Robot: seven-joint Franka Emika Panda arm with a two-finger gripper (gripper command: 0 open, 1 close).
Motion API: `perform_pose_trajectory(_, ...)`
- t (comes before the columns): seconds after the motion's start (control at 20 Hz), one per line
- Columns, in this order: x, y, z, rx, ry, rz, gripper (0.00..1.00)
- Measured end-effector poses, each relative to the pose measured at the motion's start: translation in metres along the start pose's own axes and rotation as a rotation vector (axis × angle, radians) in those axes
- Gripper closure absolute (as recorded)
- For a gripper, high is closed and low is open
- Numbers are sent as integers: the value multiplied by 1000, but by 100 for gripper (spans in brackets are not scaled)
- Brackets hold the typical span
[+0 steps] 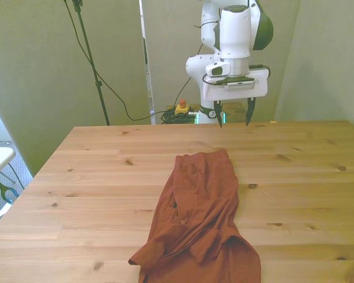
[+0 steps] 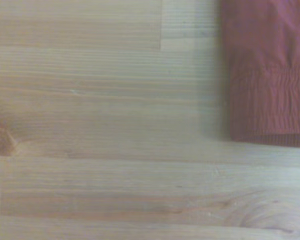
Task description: Unfold the shorts
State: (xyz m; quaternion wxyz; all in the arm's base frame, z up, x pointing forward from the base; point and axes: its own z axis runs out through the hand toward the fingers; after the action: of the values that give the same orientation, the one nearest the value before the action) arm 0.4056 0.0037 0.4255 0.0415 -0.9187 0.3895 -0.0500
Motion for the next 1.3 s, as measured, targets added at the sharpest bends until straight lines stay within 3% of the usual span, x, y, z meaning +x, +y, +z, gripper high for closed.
perform_pose_trajectory(0.15,5,2,-2,-5,13,-2,0)
perform_pose_trajectory(0.3,38,23,-22,23,41,67,0)
perform_pose_trajectory(0.65,152,133,-61,89,79,222,0)
perform_pose_trajectory(0.75,167,150,-59,106,55,164,0)
perform_pose_trajectory(0.85,164,144,-56,102,52,151,0)
perform_pose_trajectory(1.15,200,150,-23,123,-1,192,0)
perform_pose_trajectory(1.3,231,156,-8,189,-113,191,0)
